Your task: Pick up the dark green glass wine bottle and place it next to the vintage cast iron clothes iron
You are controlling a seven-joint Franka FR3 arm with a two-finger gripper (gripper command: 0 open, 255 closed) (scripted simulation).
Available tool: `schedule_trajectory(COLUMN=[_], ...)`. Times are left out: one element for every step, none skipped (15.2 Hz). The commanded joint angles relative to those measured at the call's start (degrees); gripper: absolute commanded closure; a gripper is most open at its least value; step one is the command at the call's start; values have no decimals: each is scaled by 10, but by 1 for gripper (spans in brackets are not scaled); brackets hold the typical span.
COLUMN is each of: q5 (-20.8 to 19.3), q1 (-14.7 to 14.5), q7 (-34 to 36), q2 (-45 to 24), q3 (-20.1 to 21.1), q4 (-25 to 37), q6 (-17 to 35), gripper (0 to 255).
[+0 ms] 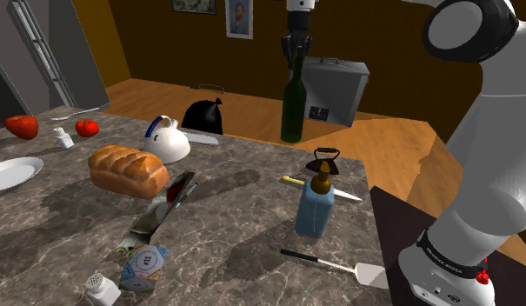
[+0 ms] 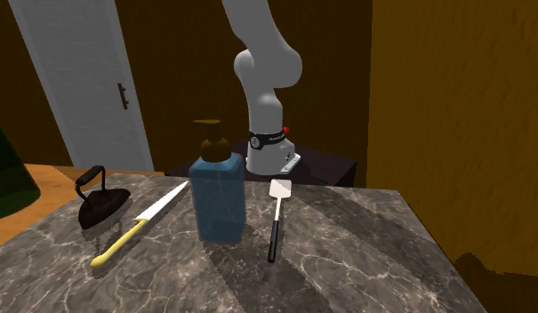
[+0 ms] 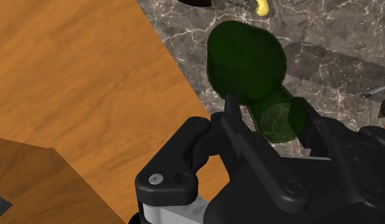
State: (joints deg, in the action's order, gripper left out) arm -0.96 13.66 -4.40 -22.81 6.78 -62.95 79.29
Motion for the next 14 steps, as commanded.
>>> schedule_trajectory(q5=[1,2,2,2,3,3,3,3,3,3,4,4,4,4], q1=[2,2,3,3,4,4,4,5,5,5,6,6,6,6], q7=[-1,-1,-1,-2,-2,-2,-2,-3,-3,-3,-3,-3,-4,-4], q2=[12,16,19,21,24,26,28,30,32,33,34,35,36,37], q3=[0,0,0,0,0,0,0,0,0,-1,-1,-1,-1,-1], q4=[-36,-49,-61,-73,-85,-96,-107,-117,-127,-137,-147,-156,-165,-173], q6=[24,34,43,53,62,71,79,88,97,105,113,121,129,137], gripper=[255,255,255,255,255,255,255,255,255,255,255,255,255,255])
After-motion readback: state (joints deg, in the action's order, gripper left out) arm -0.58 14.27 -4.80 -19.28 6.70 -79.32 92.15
